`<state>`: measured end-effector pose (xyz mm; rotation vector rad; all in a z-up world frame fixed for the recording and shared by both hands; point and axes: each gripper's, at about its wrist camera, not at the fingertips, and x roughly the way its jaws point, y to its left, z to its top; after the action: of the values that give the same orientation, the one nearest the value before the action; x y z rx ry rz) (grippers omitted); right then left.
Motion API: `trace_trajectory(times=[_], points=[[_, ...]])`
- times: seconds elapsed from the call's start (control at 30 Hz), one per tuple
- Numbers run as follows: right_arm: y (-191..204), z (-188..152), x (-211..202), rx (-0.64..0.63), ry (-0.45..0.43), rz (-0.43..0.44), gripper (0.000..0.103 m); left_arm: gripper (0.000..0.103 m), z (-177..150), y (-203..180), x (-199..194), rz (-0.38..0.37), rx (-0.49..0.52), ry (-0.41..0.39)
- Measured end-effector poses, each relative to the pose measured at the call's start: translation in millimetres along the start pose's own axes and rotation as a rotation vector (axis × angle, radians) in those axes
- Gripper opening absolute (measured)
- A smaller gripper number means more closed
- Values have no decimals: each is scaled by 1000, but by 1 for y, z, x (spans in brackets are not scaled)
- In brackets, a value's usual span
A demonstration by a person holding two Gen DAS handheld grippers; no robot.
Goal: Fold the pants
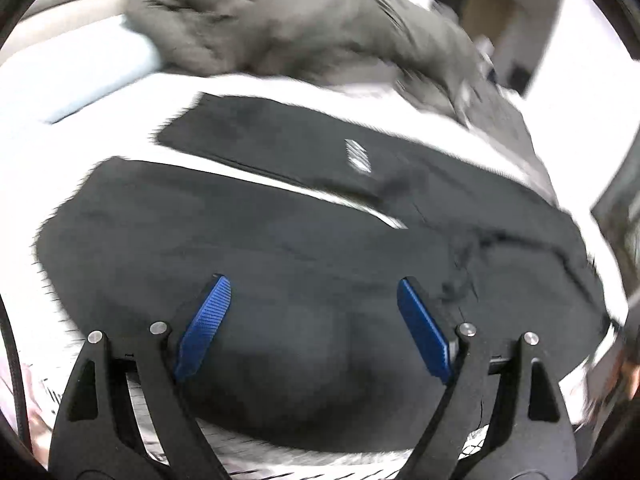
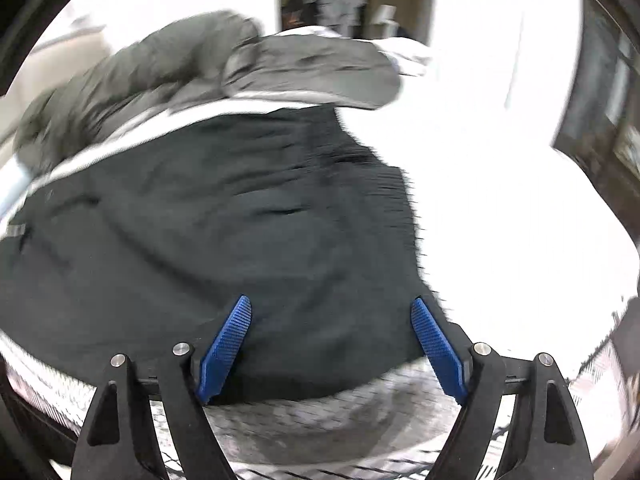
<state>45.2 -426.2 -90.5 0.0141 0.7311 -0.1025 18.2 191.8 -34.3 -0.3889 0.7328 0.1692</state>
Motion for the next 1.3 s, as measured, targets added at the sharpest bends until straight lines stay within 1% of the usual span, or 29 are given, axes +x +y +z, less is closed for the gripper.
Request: trace_trajectory(times=[0.07,0.1,0.13,0.17,0.2,0.23,0.27,0.3,0.33,0.37,0.43,0.5,0.63,0.77,0.87,0.9,0.93,0.97,1.03,1.1,1.13,1.23,1.27,1.3], points=[[-9,1,-9,37,-12,22,85,84,2,26,-14,8,-63,-24],[-13,0,-13,60,-15,48,85,84,-1,45,-24,13,-111,-31],[-17,0,-16,78,-16,71,85,84,0,59,-26,19,-148,-30],[-18,-3,-20,101,-16,104,85,84,-4,76,-29,26,-208,-20],[-18,-4,-22,118,-14,129,85,81,-5,90,-29,21,-254,-6],[-18,-8,-25,131,-11,151,85,73,-11,100,-31,8,-296,2],[-18,-13,-27,139,-12,162,85,69,-12,112,-31,-14,-336,9],[-16,-16,-29,142,-11,165,85,63,-16,124,-32,-51,-382,16],[-11,-18,-32,140,-9,164,85,57,-19,129,-32,-71,-406,20],[-6,-18,-32,137,-7,161,85,55,-24,133,-35,-85,-418,25],[-3,-23,-34,129,-1,151,85,55,-25,133,-34,-113,-411,20],[-3,-27,-35,127,4,147,85,55,-24,131,-28,-134,-405,32],[-5,-28,-35,141,7,147,85,55,-13,120,-9,-130,-398,30],[-5,-26,-35,145,3,153,85,55,-4,120,6,-125,-438,55],[-8,-26,-35,167,2,166,85,55,1,116,12,-131,-434,42],[-9,-25,-34,176,1,176,85,50,0,116,11,-128,-428,35],[-11,-27,-35,197,2,193,85,40,-1,116,11,-123,-426,26],[-14,-28,-34,222,3,216,85,36,-2,116,10,-116,-424,26],[-20,-31,-29,276,16,240,85,17,1,115,10,-102,-413,20],[-22,-33,-23,312,25,250,85,12,6,113,11,-99,-410,4],[-24,-33,-18,339,26,270,85,8,8,113,10,-103,-410,-4],[-28,-31,-5,418,17,327,85,3,13,109,8,-94,-394,-27],[-29,-29,1,440,27,313,80,3,15,109,8,-93,-391,-32],[-30,-26,6,465,38,288,70,3,18,107,7,-89,-384,-36]])
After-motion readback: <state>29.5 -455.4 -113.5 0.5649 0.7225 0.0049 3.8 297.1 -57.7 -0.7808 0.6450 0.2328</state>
